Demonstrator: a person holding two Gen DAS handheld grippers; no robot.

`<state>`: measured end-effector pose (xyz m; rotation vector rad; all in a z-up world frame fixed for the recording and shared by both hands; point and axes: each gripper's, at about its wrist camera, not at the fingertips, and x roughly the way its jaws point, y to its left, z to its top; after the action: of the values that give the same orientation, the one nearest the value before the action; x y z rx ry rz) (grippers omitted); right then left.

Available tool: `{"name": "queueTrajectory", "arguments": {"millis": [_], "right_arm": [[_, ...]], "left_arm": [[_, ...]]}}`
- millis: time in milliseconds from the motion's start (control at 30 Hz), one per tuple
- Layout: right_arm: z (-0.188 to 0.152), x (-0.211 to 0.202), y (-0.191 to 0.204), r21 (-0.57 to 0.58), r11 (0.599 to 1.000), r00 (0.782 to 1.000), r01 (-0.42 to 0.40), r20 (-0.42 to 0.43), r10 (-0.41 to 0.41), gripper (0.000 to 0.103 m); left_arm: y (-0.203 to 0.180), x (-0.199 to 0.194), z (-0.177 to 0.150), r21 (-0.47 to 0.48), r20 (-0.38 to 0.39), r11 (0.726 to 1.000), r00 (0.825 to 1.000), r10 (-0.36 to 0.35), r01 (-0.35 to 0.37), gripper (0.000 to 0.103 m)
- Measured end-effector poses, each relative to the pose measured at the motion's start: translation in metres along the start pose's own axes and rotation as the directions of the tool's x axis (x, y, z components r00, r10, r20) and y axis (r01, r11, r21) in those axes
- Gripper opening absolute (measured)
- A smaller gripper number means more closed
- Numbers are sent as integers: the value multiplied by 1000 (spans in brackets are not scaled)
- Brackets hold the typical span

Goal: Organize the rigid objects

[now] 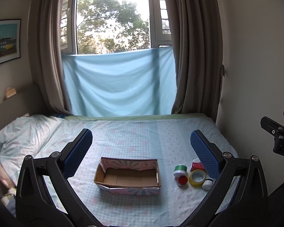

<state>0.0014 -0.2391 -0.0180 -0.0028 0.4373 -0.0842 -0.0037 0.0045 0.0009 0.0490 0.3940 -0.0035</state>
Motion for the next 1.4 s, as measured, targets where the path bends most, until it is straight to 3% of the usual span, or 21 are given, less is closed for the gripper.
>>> {"name": "queueTrajectory", "arguments": {"millis": [1400], "right_arm": [[7, 8, 10, -14, 1000, 1000, 8, -10, -8, 103]], "left_arm": [[7, 16, 3, -25, -34, 999, 999, -28, 27, 103]]}}
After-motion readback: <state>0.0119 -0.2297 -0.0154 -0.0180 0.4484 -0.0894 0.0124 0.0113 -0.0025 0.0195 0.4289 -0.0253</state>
